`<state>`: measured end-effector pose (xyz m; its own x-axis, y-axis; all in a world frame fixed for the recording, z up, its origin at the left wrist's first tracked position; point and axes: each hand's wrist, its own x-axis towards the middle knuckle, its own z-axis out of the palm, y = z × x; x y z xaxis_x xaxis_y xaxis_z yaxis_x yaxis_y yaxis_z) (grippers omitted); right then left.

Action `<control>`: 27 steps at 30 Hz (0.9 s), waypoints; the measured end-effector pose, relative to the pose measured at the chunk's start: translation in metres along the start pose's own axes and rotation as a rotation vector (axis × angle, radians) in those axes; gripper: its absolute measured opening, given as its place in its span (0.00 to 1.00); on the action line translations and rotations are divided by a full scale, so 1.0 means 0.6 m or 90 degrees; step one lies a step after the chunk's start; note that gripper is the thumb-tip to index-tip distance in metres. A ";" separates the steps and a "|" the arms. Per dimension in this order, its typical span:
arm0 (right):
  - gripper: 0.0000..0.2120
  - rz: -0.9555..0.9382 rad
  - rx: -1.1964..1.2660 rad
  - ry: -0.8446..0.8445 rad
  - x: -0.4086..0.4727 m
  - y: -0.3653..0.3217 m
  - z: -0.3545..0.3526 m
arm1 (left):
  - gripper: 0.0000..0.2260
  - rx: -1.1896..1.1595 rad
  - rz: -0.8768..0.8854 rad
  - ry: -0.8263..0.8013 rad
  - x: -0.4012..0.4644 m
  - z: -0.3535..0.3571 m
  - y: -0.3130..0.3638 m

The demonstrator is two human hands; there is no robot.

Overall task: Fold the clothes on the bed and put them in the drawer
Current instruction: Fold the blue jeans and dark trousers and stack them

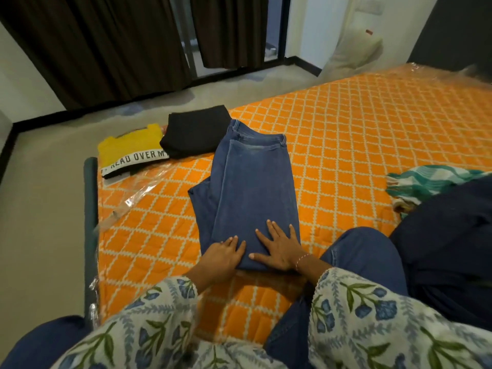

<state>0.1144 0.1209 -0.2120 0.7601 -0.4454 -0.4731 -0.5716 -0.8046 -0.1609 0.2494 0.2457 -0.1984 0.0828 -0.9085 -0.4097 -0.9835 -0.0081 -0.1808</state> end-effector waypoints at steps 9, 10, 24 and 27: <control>0.09 0.003 0.151 -0.155 -0.018 -0.005 -0.145 | 0.06 -0.501 -0.084 -0.291 0.043 -0.152 -0.091; 0.06 0.032 0.220 -0.212 -0.013 0.005 -0.163 | 0.05 -0.624 -0.082 -0.328 0.033 -0.162 -0.102; 0.36 0.179 0.473 -0.154 0.121 0.181 -0.347 | 0.07 -1.091 -0.132 0.158 0.121 -0.197 -0.233; 0.21 0.150 0.521 -0.064 0.150 0.222 -0.340 | 0.09 -1.078 -0.147 0.138 0.178 -0.202 -0.254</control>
<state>0.1697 -0.1065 -0.0990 0.5852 -0.4970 -0.6408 -0.7833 -0.1419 -0.6053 0.3885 0.0992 -0.1061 0.3546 -0.8593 -0.3687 -0.0287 -0.4041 0.9143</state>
